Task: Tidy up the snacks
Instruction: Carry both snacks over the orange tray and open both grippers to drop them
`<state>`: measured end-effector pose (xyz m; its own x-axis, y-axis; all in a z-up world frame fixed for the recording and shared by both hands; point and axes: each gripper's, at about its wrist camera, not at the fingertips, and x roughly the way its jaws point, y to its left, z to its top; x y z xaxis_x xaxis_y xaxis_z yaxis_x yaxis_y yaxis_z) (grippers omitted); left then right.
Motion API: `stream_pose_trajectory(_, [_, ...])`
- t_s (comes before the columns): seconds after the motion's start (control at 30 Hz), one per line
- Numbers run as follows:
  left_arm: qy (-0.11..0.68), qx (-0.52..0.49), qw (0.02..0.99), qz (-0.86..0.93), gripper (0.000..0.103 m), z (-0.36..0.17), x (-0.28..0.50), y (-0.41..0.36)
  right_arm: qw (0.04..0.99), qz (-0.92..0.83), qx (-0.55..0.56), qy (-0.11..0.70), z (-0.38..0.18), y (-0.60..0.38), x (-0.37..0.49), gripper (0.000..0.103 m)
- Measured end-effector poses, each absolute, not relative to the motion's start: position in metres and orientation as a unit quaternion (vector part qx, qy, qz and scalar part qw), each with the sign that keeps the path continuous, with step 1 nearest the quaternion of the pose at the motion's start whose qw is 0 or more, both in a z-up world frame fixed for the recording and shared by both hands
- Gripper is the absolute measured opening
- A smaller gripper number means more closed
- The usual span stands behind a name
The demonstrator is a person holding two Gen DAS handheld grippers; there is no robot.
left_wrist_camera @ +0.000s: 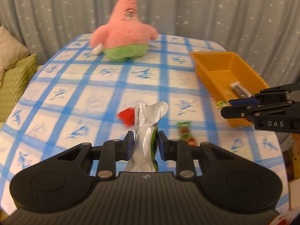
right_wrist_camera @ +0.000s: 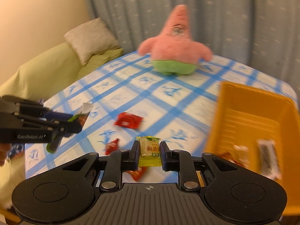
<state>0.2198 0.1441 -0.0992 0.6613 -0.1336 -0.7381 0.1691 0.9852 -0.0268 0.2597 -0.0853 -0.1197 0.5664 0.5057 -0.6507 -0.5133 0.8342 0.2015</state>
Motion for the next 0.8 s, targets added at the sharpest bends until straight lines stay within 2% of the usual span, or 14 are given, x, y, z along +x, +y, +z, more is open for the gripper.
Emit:
stream_pose_trajectory(0.43, [0.375, 0.029, 0.911, -0.17, 0.025, -0.077, 0.237, 0.026, 0.915, 0.187, 0.054, 0.354, -0.1, -0.202, 0.243, 0.023])
stream_pose_trajectory(0.8, [0.37, 0.024, 0.913, -0.17, 0.025, -0.07, 0.28, -0.045, 0.92, 0.16, 0.075, 0.35, -0.103, -0.254, 0.268, 0.023])
